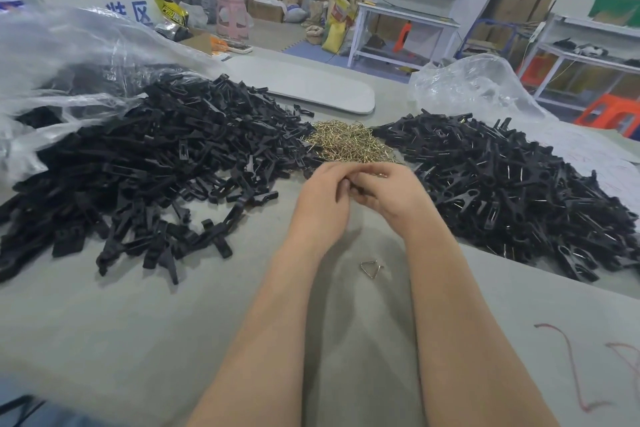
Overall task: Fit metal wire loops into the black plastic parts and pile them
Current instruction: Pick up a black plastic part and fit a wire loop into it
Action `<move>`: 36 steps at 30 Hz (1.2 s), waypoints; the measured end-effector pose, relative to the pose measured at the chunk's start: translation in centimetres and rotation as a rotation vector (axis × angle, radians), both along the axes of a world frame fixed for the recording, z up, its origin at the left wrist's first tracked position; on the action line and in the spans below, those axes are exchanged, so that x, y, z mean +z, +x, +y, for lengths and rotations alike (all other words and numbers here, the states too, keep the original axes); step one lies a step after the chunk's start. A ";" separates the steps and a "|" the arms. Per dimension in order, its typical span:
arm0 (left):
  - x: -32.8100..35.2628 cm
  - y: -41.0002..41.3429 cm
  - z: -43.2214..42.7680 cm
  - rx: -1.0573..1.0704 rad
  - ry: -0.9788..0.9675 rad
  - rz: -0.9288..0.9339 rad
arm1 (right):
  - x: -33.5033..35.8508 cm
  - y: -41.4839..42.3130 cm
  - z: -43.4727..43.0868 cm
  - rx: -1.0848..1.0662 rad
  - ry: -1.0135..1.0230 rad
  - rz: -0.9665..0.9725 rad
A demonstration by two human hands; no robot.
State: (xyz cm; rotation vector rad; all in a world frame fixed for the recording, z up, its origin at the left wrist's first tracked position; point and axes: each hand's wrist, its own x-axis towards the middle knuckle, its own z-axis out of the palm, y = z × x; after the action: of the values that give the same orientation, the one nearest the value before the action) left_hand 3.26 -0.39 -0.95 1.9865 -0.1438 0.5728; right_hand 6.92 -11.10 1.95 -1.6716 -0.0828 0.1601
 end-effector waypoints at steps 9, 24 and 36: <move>0.5 -0.1 2.0 0.364 -0.439 0.101 | -0.8 0.6 2.2 -0.149 -0.171 -0.159; 0.8 0.0 1.8 0.154 -1.000 0.348 | -1.7 0.0 2.7 -0.170 -0.307 -0.269; 0.3 0.0 0.2 -0.124 -0.734 0.455 | -1.6 -3.4 -2.0 -0.090 0.034 -0.277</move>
State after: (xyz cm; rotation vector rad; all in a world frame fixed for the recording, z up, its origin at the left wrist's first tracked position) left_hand 3.23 -0.23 -0.62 1.3288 0.2009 0.0524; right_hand 3.49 -13.07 0.34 -1.6512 -0.2171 -0.1405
